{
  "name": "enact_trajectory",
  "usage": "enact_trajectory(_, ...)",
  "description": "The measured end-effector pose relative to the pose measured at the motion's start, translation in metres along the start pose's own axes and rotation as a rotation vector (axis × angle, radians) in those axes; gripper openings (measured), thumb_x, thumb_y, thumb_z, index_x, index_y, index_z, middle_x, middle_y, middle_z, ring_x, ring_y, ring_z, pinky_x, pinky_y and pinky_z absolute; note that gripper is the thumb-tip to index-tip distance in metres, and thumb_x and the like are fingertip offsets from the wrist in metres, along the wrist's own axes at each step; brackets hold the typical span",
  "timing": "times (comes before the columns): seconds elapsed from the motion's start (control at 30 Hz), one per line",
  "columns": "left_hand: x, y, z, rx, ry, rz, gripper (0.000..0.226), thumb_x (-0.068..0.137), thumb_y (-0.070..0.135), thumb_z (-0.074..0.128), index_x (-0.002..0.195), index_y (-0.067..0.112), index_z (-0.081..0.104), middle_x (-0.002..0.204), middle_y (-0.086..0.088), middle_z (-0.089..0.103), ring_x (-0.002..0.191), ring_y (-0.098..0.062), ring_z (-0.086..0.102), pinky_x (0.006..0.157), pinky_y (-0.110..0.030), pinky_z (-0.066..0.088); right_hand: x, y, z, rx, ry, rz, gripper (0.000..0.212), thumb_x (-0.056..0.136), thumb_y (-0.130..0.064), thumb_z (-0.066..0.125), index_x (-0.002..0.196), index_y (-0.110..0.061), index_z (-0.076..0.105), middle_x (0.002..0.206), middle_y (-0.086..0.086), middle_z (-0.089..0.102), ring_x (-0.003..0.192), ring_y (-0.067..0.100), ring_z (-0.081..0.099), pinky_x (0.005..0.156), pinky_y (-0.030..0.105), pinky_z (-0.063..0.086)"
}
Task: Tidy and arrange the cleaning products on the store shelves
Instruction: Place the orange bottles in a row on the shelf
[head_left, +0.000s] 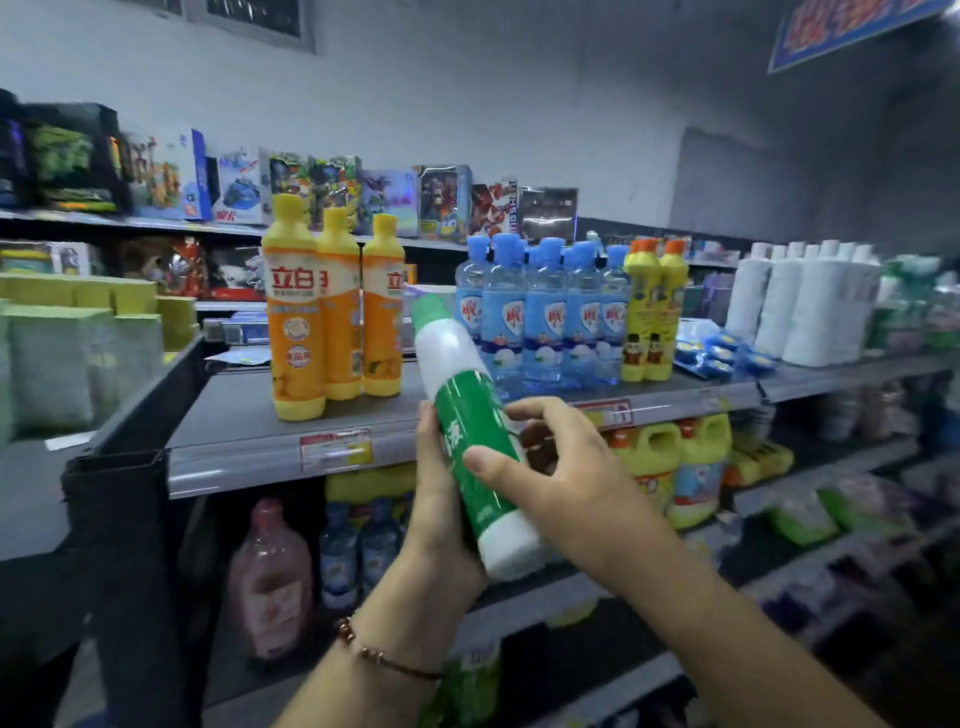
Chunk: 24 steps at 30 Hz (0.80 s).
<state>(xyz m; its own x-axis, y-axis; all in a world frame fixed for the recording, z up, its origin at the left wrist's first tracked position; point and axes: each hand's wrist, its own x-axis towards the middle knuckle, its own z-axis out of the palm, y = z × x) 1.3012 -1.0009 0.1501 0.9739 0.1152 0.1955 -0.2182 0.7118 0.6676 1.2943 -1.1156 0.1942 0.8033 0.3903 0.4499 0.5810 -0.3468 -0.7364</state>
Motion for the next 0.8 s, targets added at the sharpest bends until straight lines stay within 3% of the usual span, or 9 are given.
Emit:
enact_trajectory(0.1, 0.004, -0.029, 0.021, 0.048, 0.001, -0.066, 0.079, 0.091, 0.074, 0.039, 0.085, 0.009, 0.083, 0.09, -0.018, 0.076, 0.076, -0.031, 0.076, 0.063, -0.041, 0.064, -0.018, 0.027, -0.032, -0.011, 0.013, 0.04, 0.045, 0.085, -0.056, 0.068, 0.125, -0.04, 0.053, 0.117, -0.023, 0.054, 0.105, -0.007, 0.056, 0.087, 0.02, 0.049)
enact_trajectory(0.17, 0.012, -0.045, 0.04, 0.204, -0.008, -0.079, 0.077, 0.089, 0.073, 0.042, 0.101, 0.008, 0.081, 0.103, -0.021, 0.076, 0.089, -0.035, 0.076, 0.078, -0.048, 0.063, -0.026, 0.049, -0.06, 0.112, 0.052, 0.096, 0.034, 0.089, -0.047, 0.069, 0.12, -0.04, 0.058, 0.112, -0.018, 0.065, 0.103, -0.002, 0.063, 0.096, 0.033, 0.053)
enact_trajectory(0.27, 0.022, -0.075, 0.082, 0.509, -0.039, -0.001, 0.066, 0.087, 0.066, 0.055, 0.119, 0.011, 0.072, 0.11, -0.019, 0.076, 0.101, -0.038, 0.074, 0.096, -0.056, 0.056, -0.04, 0.09, -0.11, 0.291, 0.125, 0.189, 0.02, 0.096, -0.026, 0.065, 0.111, -0.04, 0.063, 0.104, -0.017, 0.074, 0.099, 0.005, 0.071, 0.098, 0.04, 0.055)
enact_trajectory(0.4, 0.029, -0.141, 0.143, 0.867, -0.2, 0.035, 0.037, 0.088, 0.053, 0.07, 0.115, 0.029, 0.062, 0.107, 0.001, 0.077, 0.096, -0.019, 0.076, 0.092, -0.05, 0.06, -0.06, 0.149, -0.175, 0.398, 0.277, 0.311, 0.029, 0.09, -0.044, 0.069, 0.118, -0.04, 0.063, 0.112, -0.008, 0.075, 0.103, 0.012, 0.071, 0.097, 0.042, 0.056)
enact_trajectory(0.47, 0.035, -0.173, 0.166, 0.987, -0.273, 0.052, 0.044, 0.077, 0.062, 0.069, 0.112, 0.037, 0.06, 0.106, 0.007, 0.076, 0.096, -0.013, 0.075, 0.091, -0.046, 0.06, -0.072, 0.177, -0.208, 0.517, 0.32, 0.347, 0.037, 0.086, -0.045, 0.069, 0.119, -0.03, 0.065, 0.108, -0.003, 0.077, 0.099, 0.014, 0.074, 0.091, 0.037, 0.057)
enact_trajectory(0.53, 0.047, -0.198, 0.188, 1.01, -0.379, -0.011, 0.056, 0.071, 0.065, 0.075, 0.115, 0.033, 0.061, 0.108, 0.003, 0.077, 0.099, -0.019, 0.075, 0.093, -0.05, 0.059, -0.084, 0.198, -0.241, 0.604, 0.314, 0.356, 0.029, 0.092, -0.038, 0.065, 0.117, -0.024, 0.066, 0.104, -0.001, 0.079, 0.096, 0.015, 0.075, 0.083, 0.031, 0.059)
enact_trajectory(0.6, 0.06, -0.218, 0.211, 1.028, -0.484, -0.072, 0.053, 0.073, 0.061, 0.082, 0.111, 0.027, 0.065, 0.107, -0.001, 0.078, 0.101, -0.025, 0.075, 0.094, -0.056, 0.057, -0.093, 0.218, -0.275, 0.633, 0.314, 0.373, 0.03, 0.094, -0.036, 0.064, 0.12, -0.021, 0.065, 0.105, 0.0, 0.079, 0.098, 0.017, 0.076, 0.08, 0.03, 0.059)
enact_trajectory(0.7, 0.083, -0.245, 0.245, 1.062, -0.6, -0.132, 0.049, 0.073, 0.062, 0.079, 0.112, 0.038, 0.063, 0.111, 0.001, 0.077, 0.1, -0.023, 0.076, 0.086, -0.059, 0.059, -0.101, 0.243, -0.323, 0.593, 0.335, 0.38, 0.033, 0.094, -0.036, 0.065, 0.124, -0.022, 0.063, 0.108, 0.001, 0.078, 0.1, 0.019, 0.075, 0.087, 0.037, 0.059)
enact_trajectory(0.8, 0.107, -0.279, 0.271, 0.994, -0.588, -0.138, 0.069, 0.071, 0.06, 0.081, 0.129, 0.037, 0.051, 0.117, 0.004, 0.074, 0.099, -0.018, 0.076, 0.07, -0.047, 0.063, -0.102, 0.269, -0.363, 0.49, 0.297, 0.377, 0.044, 0.089, -0.045, 0.069, 0.127, -0.027, 0.06, 0.114, 0.001, 0.076, 0.104, 0.021, 0.074, 0.097, 0.046, 0.056)
